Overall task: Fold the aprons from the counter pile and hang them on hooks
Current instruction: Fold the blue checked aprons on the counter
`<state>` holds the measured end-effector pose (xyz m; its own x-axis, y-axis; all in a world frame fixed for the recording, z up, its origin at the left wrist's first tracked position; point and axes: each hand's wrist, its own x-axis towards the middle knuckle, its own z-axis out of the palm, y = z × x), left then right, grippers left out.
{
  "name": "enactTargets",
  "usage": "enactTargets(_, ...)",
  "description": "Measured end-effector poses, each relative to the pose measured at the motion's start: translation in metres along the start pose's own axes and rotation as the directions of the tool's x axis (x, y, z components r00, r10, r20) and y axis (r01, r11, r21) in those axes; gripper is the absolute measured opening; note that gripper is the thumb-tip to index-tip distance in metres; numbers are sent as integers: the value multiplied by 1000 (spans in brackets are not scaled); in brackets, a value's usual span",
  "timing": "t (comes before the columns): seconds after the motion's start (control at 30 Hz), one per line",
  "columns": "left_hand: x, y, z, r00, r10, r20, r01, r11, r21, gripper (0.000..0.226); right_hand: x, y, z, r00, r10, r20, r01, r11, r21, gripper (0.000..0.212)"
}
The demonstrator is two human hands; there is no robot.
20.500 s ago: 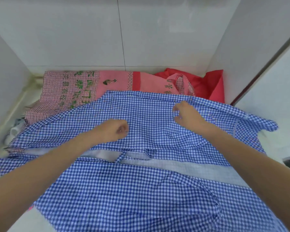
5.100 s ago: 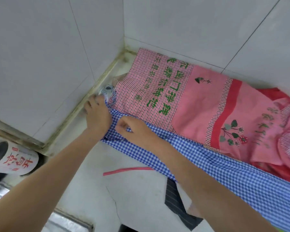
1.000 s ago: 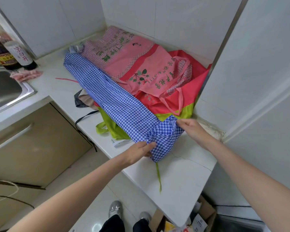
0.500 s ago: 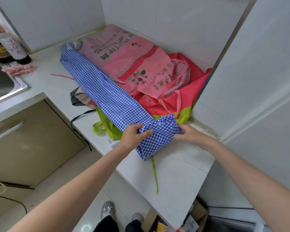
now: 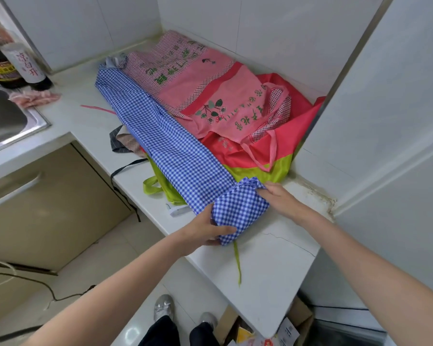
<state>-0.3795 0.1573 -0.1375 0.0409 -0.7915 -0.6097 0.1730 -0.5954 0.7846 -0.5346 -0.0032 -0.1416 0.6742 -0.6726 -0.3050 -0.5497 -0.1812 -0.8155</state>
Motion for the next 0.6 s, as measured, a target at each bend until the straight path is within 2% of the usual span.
enactTargets(0.07,-4,0,-1,998,-23,61,24,1000,-8,64,-3,-1,9,999,51,-12,-49,994,98,39)
enactTargets(0.13,-5,1,-5,998,-36,60,34,999,39,47,-3,3,19,995,89,-40,-88,996,29,52)
enactTargets(0.2,-2,2,-8,1000,-21,-12,23,990,141,40,-1,9,28,985,150,-88,-153,988,-30,57)
enactTargets(0.27,4,2,-10,990,75,-121,-37,957,288,44,2,10,34,976,183,-119,-192,979,-70,57)
enactTargets(0.37,10,-1,-8,942,285,-179,-129,795,593,37,4,3,41,972,188,-144,-212,963,-168,54)
enactTargets(0.47,16,-9,-14,897,393,-202,-132,675,726,14,6,-3,47,974,194,-118,-220,934,-282,53)
enactTargets(0.53,16,-13,-27,927,335,-169,-90,634,768,21,6,-3,51,979,188,-84,-205,917,-342,52)
enactTargets(0.6,11,-14,-39,970,215,-116,-45,623,781,28,4,-4,56,985,155,-71,-170,895,-413,51)
